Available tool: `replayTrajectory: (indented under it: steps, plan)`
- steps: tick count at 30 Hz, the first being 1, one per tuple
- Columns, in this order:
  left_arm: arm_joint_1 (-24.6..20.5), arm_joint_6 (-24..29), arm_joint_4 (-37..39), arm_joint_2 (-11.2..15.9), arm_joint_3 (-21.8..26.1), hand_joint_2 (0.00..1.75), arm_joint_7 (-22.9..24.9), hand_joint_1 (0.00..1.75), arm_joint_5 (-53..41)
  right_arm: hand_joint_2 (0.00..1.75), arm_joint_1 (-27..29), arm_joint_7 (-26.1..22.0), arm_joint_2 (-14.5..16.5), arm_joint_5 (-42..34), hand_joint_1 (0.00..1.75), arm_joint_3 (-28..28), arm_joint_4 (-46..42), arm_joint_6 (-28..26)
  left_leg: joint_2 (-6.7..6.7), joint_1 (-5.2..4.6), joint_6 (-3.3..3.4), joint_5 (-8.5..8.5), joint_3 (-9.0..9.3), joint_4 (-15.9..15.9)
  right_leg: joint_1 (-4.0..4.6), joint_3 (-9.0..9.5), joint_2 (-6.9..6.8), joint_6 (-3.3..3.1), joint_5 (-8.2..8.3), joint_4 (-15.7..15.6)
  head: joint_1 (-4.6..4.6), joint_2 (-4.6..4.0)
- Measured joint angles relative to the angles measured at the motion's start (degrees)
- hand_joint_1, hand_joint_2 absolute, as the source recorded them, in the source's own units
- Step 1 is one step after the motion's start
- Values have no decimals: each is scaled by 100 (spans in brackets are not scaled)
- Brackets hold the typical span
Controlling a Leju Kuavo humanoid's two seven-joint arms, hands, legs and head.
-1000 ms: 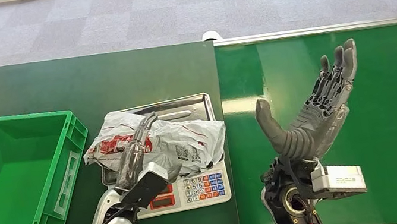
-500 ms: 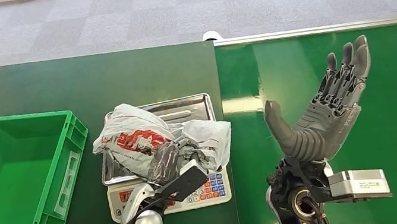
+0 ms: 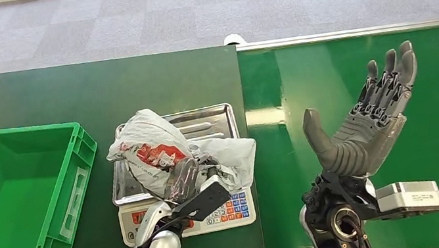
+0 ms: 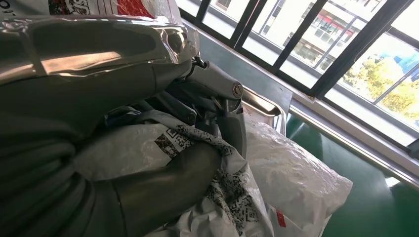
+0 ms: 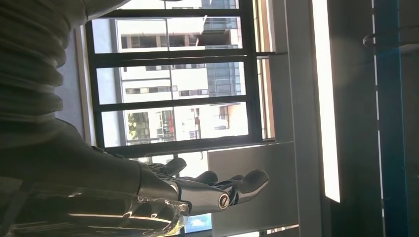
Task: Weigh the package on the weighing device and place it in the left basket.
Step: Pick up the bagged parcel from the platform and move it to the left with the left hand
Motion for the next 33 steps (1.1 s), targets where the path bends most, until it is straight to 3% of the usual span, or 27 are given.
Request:
replayTrajectory:
  steps: [2,4,8,11,14,19,24,28,33]
  plan:
    - [38,153,-27,-6,27,175,-240,172,244,175,16,-1,-7,-9,0,-11,-6,-22,1,0,0,0,0,0,0,1,1,0,0,0,-1,0]
    - [176,460,-197,-21,110,175,-774,174,864,175,38,-1,-20,-15,0,-20,-11,-77,2,0,0,0,-1,0,0,-1,2,0,0,0,-1,0]
    - [575,1230,-1132,-7,249,175,-1851,175,1938,175,68,1,-57,-21,0,-39,-17,-205,-1,0,0,-1,-7,0,0,-6,2,0,-1,0,-1,0]
    - [892,1965,-2126,42,271,175,-2411,175,2007,175,105,22,-65,5,0,-64,-19,-244,0,0,0,-2,-9,0,0,-8,2,0,-1,0,-1,0]
    - [1175,2470,-3156,80,279,175,-2662,174,1729,175,164,33,-69,51,0,-89,-20,-302,0,0,0,-2,-10,-1,0,-8,1,0,-3,0,-1,0]
    - [1461,2545,-4431,60,352,175,-2694,173,1219,175,226,34,-73,88,0,-113,-20,-390,0,0,0,-1,-9,-1,0,-7,1,0,-3,0,0,0]
    - [1478,2546,-5189,-144,772,175,-2693,159,754,175,258,82,-77,168,0,-141,-72,-458,-1,0,0,-1,-3,-1,0,-3,0,0,-2,0,-1,0]
    - [1347,2546,-4895,-218,1359,175,-2421,166,958,175,285,182,-77,253,0,-171,-143,-422,-1,0,-1,0,1,-1,0,-1,-1,-1,-2,0,-1,0]
    - [974,2546,-3683,4,2103,175,-1191,168,788,175,319,342,-77,433,0,-198,-162,-244,4,1,-1,2,6,-1,1,1,2,-2,0,2,-1,0]
